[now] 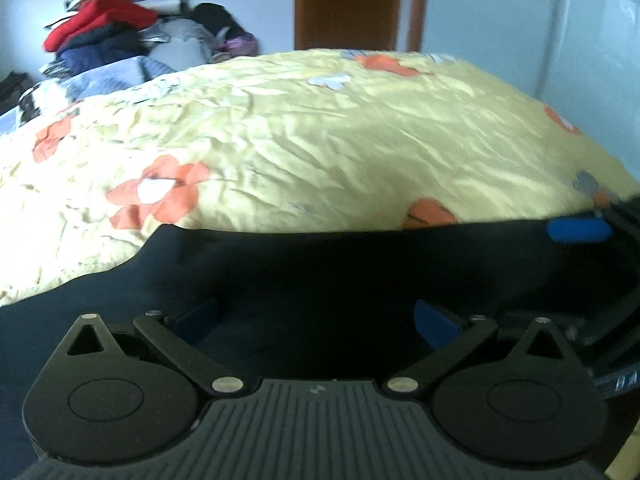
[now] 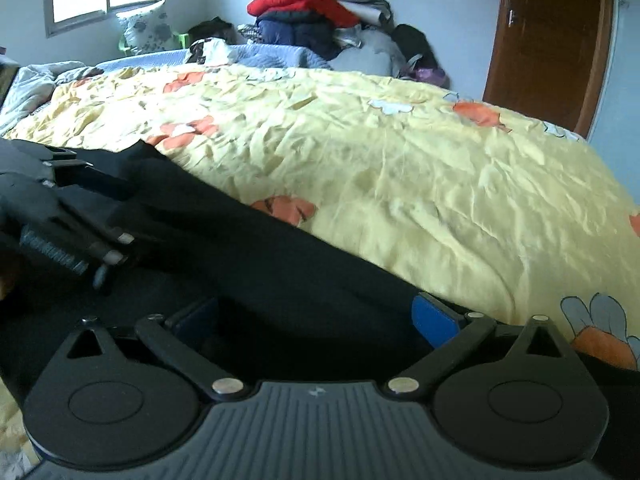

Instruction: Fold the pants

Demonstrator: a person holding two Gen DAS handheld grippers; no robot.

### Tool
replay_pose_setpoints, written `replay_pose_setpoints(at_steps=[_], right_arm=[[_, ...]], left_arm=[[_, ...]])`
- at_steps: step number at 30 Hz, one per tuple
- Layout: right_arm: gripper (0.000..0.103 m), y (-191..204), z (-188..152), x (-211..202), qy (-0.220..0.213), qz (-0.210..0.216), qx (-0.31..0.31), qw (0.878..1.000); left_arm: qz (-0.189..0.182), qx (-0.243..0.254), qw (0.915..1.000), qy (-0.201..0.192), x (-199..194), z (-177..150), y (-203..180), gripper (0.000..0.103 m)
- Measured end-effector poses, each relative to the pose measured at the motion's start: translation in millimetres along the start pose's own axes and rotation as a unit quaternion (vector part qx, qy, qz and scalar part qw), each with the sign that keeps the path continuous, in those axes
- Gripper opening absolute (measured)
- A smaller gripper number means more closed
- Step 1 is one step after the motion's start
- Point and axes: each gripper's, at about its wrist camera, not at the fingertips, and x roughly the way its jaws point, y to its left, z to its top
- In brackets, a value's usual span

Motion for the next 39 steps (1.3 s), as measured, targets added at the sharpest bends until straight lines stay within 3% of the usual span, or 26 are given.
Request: replay_pose_setpoints(at_steps=[4,7,11,14,18,23,28,30,34,39], right_arm=[[0.103,3.8,1.0,1.5,-0.002,-0.009,-0.007,1.0],[0.103,-7.2,-2.5,-12.0,0.027,0.034,-0.001,0.999],[0.103,-37.3,-9.7,-48.1,0.018,0.029,0.085,0.996],[0.103,-55.8,-11.5,-43.2,0.106,-0.008,0.103,0.989],[0.103,-46.9,-1.6,-28.8,0.129,-0.041,0.05,0.99],[0.103,-53.9,12.2,-9.2,0.108,-0.034,0.052,0.992],[0.103,-52.6,-0.5,-43.7,0.089,-0.082,0.054,0.991],[0.103,-57.6,-13.4,-39.2,0.103,-0.08,0.065,0.989],[0.103,-67.1,-17.5,-36.9,0.074,-0.075,0.089,0.99],[0.103,-67.8,-18.3,-36.1,0.053,-0.079,0.094,0.991]], left_arm=[[0.019,0.009,0.9991,-0.036,-17.9,-17.5,-2.9,0.103],[0.022,0.013,0.9987,-0.043,-29.3,-19.8,-2.9,0.103],[0.066,0.038,0.9966,-0.032,-23.4,-9.5,1.8,0.103],[0.057,0.014,0.9982,-0.01,-8.0,-0.4,12.3,0.103],[0.054,-0.022,0.998,-0.024,3.2,1.2,19.8,0.103],[0.072,-0.02,0.9968,-0.028,-14.9,-4.2,6.8,0.101],[0.044,0.026,0.9953,-0.082,-56.9,-28.8,-15.2,0.103],[0.05,0.038,0.9951,-0.076,-53.0,-32.7,-23.8,0.103],[0.063,0.052,0.9946,-0.064,-38.6,-36.9,-36.3,0.103],[0.075,0.048,0.9914,-0.097,-57.8,-45.1,-38.0,0.102]])
